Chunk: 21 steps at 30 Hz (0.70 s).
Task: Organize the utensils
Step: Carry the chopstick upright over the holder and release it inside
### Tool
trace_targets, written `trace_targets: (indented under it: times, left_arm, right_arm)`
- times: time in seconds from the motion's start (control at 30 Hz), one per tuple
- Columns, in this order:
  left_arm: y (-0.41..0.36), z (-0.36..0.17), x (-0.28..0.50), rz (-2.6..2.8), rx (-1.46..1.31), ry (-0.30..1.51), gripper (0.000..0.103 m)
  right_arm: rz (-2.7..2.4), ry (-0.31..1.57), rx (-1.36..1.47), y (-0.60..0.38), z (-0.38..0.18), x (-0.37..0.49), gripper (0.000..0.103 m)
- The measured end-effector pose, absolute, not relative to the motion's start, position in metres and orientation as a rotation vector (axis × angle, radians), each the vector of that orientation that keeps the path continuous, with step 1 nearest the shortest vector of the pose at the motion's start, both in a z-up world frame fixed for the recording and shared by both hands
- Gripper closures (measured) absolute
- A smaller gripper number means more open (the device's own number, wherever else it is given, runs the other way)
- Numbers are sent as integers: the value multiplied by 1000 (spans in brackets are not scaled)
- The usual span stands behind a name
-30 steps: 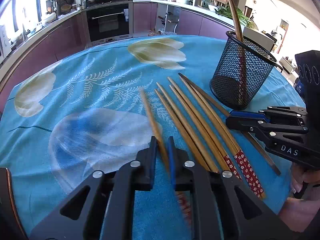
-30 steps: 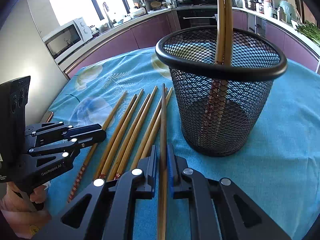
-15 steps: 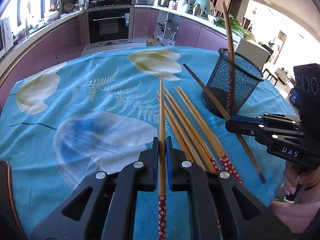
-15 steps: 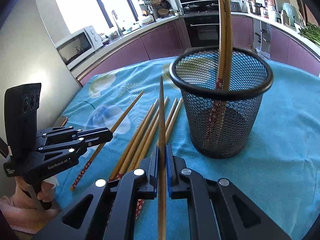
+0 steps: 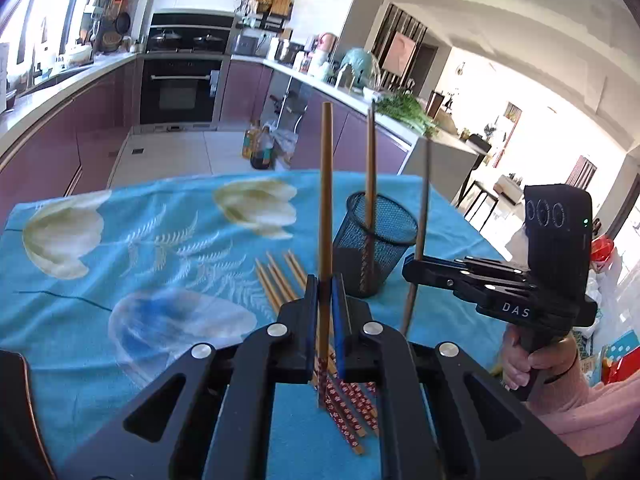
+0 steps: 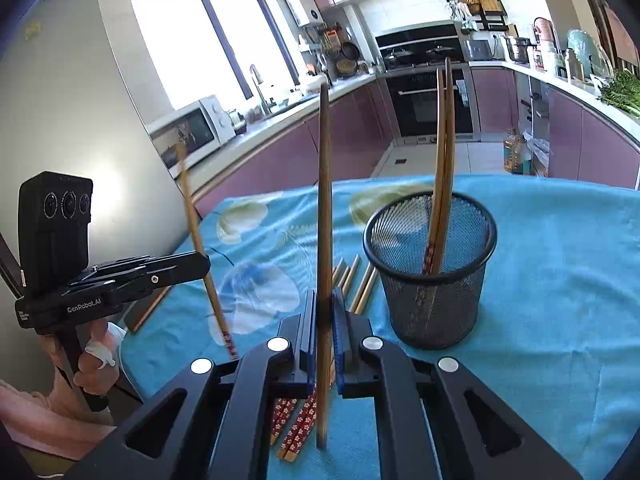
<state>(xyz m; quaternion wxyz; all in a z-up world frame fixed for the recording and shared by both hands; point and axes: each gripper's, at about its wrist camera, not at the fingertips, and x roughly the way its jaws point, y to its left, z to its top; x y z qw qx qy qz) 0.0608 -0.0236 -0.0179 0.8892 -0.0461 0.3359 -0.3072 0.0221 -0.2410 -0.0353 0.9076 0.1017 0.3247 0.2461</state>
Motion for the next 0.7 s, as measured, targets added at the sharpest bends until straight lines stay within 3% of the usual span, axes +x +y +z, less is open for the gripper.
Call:
trace_targets:
  times: [0.7]
  left_arm:
    - [-65,63,85,-738,-132,463,96]
  right_arm:
    - [470,467,190,-289,37,33,97]
